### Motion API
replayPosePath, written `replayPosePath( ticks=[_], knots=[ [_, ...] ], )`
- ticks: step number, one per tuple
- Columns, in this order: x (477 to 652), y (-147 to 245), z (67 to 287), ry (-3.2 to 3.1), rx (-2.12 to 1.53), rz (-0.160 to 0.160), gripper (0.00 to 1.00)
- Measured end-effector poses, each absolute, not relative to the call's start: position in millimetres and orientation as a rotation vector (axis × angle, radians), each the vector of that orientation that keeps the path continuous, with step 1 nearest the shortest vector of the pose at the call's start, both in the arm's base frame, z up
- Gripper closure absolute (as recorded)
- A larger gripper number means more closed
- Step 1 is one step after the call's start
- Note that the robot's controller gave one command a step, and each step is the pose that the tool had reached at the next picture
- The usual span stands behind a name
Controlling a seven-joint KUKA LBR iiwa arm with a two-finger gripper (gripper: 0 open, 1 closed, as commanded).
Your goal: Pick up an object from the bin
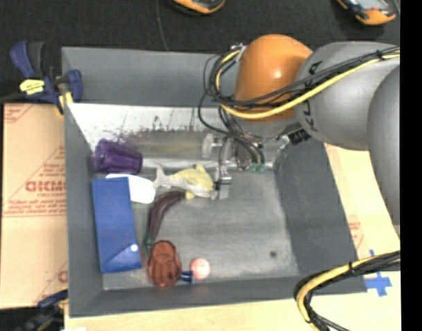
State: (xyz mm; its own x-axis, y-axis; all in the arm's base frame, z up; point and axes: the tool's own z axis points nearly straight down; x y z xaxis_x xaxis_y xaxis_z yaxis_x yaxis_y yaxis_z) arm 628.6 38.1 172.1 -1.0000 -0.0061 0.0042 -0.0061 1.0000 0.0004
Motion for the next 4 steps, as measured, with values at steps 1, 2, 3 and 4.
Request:
replayPosePath(
  ticks=[1,2,3,4],
  knots=[
    [630.6,38.1,176.8,-3.146,0.008,-0.001,0.00],
    [648.1,42.7,71.3,-3.145,-0.147,-0.004,0.00],
    [639.8,46.1,122.4,-3.153,-0.121,-0.002,0.00],
    [642.9,44.4,97.3,-3.148,-0.132,-0.003,0.00]
  ],
)
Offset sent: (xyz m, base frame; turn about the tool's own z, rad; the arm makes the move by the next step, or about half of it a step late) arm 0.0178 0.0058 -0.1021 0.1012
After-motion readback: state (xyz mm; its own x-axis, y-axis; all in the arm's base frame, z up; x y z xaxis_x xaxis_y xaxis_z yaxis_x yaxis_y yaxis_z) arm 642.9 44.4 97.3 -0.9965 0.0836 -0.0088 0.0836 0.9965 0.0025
